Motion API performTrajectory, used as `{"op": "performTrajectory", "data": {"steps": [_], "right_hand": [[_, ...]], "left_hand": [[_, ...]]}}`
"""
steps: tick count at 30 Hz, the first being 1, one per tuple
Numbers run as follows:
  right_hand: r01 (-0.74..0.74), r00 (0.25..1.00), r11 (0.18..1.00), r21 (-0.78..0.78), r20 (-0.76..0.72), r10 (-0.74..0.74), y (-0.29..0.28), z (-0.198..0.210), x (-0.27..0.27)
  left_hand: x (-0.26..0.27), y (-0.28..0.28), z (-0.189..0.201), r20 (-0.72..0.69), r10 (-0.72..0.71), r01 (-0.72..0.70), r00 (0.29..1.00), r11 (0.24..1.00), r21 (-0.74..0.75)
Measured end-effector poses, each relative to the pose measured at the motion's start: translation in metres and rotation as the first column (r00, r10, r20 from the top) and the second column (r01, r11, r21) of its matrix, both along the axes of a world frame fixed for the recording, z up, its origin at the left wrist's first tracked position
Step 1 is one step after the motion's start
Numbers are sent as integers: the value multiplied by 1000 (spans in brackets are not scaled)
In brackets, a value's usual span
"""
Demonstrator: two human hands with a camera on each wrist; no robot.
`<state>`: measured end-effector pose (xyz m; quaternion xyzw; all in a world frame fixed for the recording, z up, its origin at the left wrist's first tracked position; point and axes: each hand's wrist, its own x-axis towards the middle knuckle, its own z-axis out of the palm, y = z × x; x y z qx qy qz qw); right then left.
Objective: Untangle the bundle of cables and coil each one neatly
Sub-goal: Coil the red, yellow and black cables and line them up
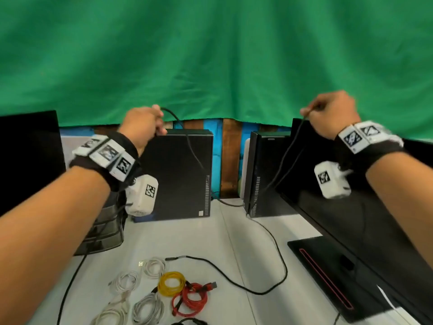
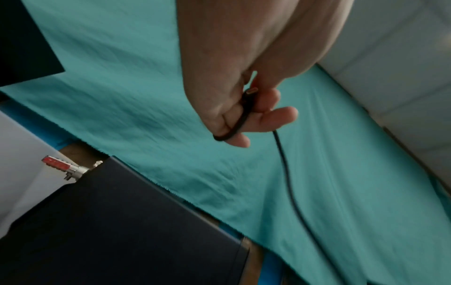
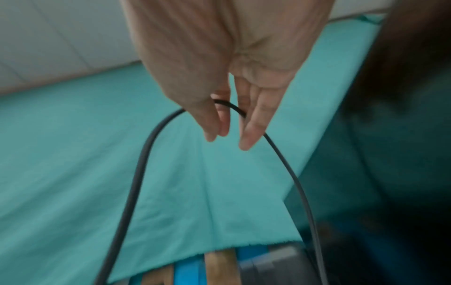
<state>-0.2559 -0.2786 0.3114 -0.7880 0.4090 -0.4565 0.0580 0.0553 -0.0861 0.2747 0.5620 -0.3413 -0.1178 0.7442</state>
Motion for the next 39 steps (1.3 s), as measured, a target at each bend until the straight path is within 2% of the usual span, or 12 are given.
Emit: {"op": "performTrajectory", "data": {"steps": [3, 7, 13, 18, 20, 22, 24, 25, 28, 32, 36, 39], "right_hand": [[-52, 996, 992, -117, 62, 59, 21, 53, 14], [-150, 982, 956, -252, 72, 174, 55, 107, 24], [-448, 892, 894, -11, -77, 446, 96, 139, 52], [-551, 833, 828, 103, 13, 552, 95, 119, 52], [-592, 806, 796, 125, 78, 587, 91, 110, 45], [-586, 810, 804, 97, 101, 578, 85, 107, 37], [-559, 828, 827, 59, 105, 551, 79, 107, 27], [-560, 826, 826, 65, 114, 552, 78, 106, 22], [-651, 758, 745, 143, 174, 629, 75, 99, 13], [-697, 710, 709, 108, 241, 662, 68, 84, 14], [-647, 695, 757, 86, 475, 540, 39, 58, 0], [-501, 773, 832, 237, 555, 308, 18, -19, -15]], "left_hand": [[-21, -13, -19, 193, -97, 57, 976, 977, 204], [-58, -28, -8, 195, -227, 191, 954, 963, 189], [-122, -51, 47, 85, -383, 388, 920, 920, -50], [-162, -57, 75, -59, -606, 595, 793, 792, -139], [-169, -61, 79, 37, -518, 520, 854, 851, -79], [-166, -68, 81, 289, -324, 307, 901, 946, 104], [-154, -75, 82, 567, -119, -14, 815, 974, 225], [-149, -76, 83, 597, -42, -95, 801, 976, 195], [-149, -77, 80, 362, -158, 163, 919, 986, 14], [-161, -87, 73, 113, -486, 490, 866, 871, -10], [-152, -101, 79, 80, -418, 420, 905, 907, -10], [-135, -106, 97, 56, -345, 349, 937, 935, -69]]}}
